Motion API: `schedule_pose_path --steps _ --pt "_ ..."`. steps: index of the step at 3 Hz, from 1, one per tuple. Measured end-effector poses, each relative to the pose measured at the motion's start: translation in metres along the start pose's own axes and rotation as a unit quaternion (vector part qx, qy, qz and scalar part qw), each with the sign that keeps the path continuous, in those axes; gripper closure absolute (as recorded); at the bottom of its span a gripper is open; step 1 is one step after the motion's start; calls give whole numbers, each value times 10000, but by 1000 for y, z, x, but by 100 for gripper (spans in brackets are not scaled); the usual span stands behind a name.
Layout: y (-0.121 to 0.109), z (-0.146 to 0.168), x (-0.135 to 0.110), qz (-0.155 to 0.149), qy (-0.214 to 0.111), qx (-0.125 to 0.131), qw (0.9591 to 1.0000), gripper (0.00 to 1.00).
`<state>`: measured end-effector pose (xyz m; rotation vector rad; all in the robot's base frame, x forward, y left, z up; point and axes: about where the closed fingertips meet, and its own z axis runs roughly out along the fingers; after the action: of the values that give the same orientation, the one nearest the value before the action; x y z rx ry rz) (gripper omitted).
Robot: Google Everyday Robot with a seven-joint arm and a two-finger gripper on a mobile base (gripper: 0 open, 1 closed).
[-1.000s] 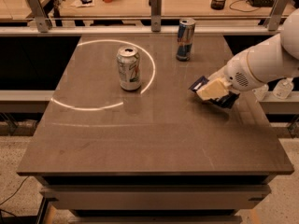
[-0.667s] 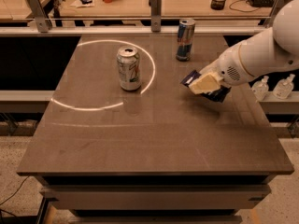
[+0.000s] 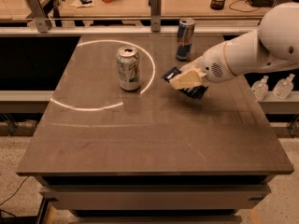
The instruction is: Move rxbar blueberry near redbull can
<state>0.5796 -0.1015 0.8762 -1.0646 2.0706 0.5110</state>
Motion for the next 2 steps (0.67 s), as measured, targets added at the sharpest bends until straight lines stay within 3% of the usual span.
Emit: schedule_pose_path --steps 2 --pt "31 29 -34 -80 -417 -690 9967 100"
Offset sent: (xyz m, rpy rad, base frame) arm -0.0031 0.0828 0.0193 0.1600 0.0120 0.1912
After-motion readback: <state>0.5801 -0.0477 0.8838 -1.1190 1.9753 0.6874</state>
